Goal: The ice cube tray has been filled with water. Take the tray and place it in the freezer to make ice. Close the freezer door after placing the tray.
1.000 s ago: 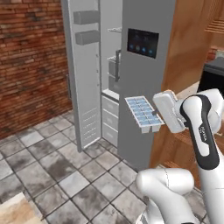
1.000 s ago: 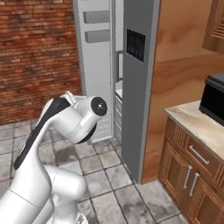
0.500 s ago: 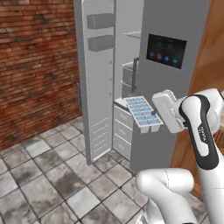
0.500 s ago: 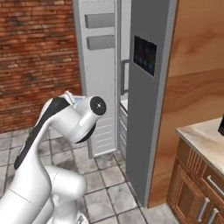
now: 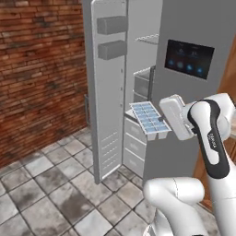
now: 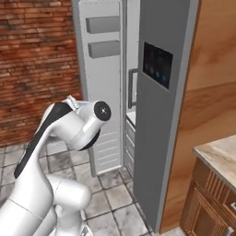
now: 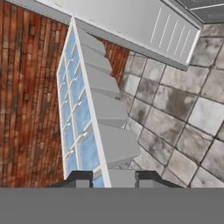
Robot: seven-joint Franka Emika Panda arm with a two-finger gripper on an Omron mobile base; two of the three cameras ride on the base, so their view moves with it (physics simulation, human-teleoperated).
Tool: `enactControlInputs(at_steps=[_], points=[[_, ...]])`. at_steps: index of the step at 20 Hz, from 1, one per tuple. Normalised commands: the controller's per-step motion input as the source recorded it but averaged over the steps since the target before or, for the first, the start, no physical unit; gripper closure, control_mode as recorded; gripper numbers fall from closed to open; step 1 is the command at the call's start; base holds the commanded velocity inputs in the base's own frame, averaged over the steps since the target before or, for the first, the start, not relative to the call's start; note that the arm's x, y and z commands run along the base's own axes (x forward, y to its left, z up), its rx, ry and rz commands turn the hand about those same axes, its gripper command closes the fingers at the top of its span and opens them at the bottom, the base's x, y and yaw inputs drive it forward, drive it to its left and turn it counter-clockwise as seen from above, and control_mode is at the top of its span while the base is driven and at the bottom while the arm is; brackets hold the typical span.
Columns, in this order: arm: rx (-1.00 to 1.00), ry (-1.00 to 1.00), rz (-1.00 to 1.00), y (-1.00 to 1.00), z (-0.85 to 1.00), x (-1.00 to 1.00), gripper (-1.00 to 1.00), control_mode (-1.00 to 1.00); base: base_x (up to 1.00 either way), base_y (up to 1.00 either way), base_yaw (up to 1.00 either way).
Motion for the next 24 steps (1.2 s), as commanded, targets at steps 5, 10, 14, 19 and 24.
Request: enactControlInputs(at_steps=[5,10,14,19,24], points=[[0.0,0.0,0.0,0.0,0.0,0.0,1.0,1.0,0.34,0.0,-0.19],[0.0,0.0,0.0,0.0,0.0,0.0,1.0,1.0,0.38,0.11,-0.25],[0.0,0.0,0.0,0.0,0.0,0.0,1.0,1.0,0.5,0.25,-0.29],[0.0,0.0,0.0,0.0,0.0,0.0,1.0,1.0,0.56,0.36,-0.32],[0.0,0.0,0.0,0.0,0.0,0.0,1.0,1.0,0.52,0.38,-0.32]])
